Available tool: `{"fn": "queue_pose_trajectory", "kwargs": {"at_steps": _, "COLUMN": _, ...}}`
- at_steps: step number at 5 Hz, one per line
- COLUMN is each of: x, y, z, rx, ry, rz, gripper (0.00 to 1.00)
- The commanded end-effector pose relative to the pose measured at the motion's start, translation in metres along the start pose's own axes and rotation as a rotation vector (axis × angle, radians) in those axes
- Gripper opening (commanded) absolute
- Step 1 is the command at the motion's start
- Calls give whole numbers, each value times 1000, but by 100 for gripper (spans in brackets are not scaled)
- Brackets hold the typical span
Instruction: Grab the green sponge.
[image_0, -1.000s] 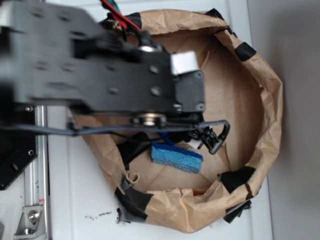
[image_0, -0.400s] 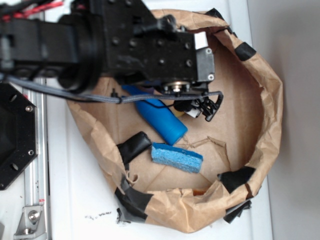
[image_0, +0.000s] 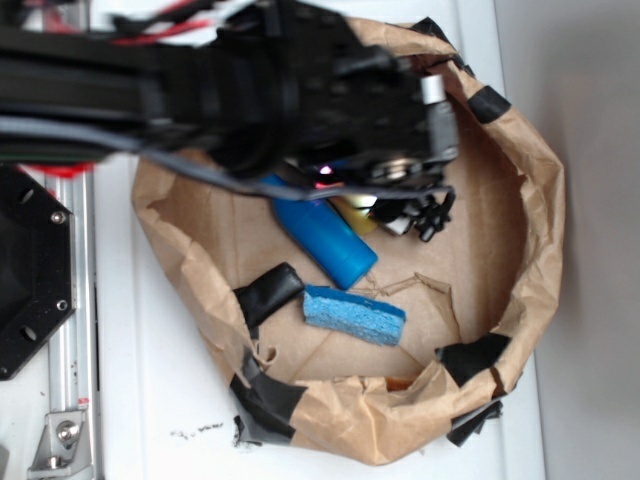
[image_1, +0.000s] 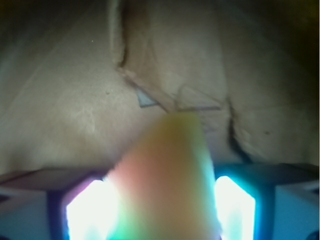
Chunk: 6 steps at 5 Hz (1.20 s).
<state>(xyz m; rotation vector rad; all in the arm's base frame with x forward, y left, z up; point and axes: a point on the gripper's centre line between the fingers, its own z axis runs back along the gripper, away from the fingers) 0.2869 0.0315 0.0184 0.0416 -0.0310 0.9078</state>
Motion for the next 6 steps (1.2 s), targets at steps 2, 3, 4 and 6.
{"fn": "queue_pose_trajectory", "kwargs": {"at_steps": 2, "x": -2, "y": -20, "z": 93, "rx": -106, "ry": -168, "rz": -497, "gripper": 0}}
{"fn": "queue_pose_trajectory", "kwargs": {"at_steps": 3, "x": -3, "y": -25, "z": 143, "rx": -161, "ry": -264, "rz": -698, "gripper": 0}}
{"fn": "queue_pose_trajectory", "kwargs": {"at_steps": 4, "x": -8, "y": -25, "z": 166, "rx": -148, "ry": -273, "rz": -815, "gripper": 0}}
{"fn": "queue_pose_trajectory", "kwargs": {"at_steps": 6, "x": -17, "y": -21, "z": 180, "rx": -18, "ry": -263, "rz": -909, "gripper": 0}}
